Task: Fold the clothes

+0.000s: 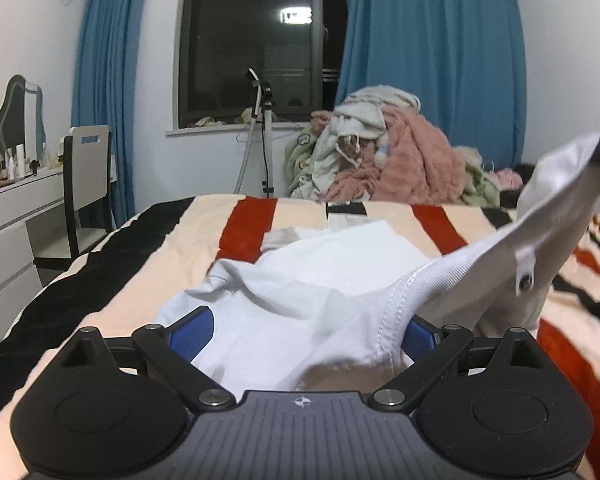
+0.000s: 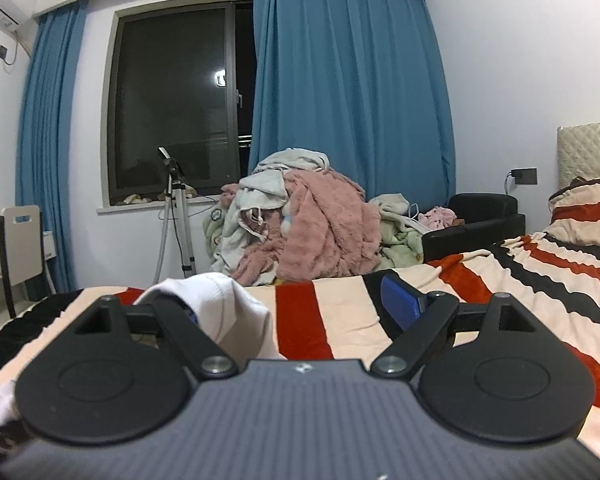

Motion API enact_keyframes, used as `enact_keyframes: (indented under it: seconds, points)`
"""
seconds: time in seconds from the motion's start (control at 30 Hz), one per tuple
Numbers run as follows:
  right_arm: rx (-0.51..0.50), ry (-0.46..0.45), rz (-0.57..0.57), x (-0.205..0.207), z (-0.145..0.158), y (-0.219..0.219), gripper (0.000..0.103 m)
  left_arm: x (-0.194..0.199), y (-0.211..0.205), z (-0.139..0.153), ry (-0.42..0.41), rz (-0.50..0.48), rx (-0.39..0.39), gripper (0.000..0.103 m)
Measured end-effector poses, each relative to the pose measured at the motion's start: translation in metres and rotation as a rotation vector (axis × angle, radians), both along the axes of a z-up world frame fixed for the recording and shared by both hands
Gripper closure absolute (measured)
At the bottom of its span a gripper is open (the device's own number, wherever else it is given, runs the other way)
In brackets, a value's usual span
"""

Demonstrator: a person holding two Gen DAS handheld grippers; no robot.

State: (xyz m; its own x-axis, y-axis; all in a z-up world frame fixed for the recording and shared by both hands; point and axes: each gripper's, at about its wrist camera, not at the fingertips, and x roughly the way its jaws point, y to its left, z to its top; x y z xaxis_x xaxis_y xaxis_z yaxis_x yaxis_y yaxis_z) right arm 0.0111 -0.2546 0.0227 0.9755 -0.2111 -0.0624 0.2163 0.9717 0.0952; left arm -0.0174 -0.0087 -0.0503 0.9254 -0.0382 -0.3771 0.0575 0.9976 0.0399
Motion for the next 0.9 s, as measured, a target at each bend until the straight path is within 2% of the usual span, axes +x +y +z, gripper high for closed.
enact_keyframes:
  seconds: [0.07, 0.2, 0.47, 0.77, 0.87, 0.9]
  points:
    - [-0.004, -0.022, 0.008, -0.003, 0.002, 0.0, 0.018, 0.005, -0.002, -0.005, 0.002, 0.012, 0.016, 0.006]
    - [-0.035, -0.066, 0.005, -0.012, 0.002, 0.003, 0.018, -0.007, -0.007, -0.001, -0.029, -0.036, 0.01, 0.006]
    - [-0.098, -0.067, 0.039, -0.028, 0.008, 0.023, 0.018, -0.029, -0.016, 0.006, -0.093, -0.127, -0.004, 0.005]
    - [-0.187, -0.134, 0.084, -0.04, 0.011, 0.043, 0.018, -0.022, 0.008, 0.014, -0.155, 0.064, -0.162, 0.005]
    - [-0.189, -0.123, 0.065, -0.037, 0.009, 0.039, 0.018, -0.027, 0.034, 0.022, -0.117, 0.11, -0.297, 0.004]
    - [-0.184, -0.115, 0.06, -0.036, 0.008, 0.038, 0.018, -0.03, 0.04, 0.024, -0.105, 0.121, -0.318, 0.004]
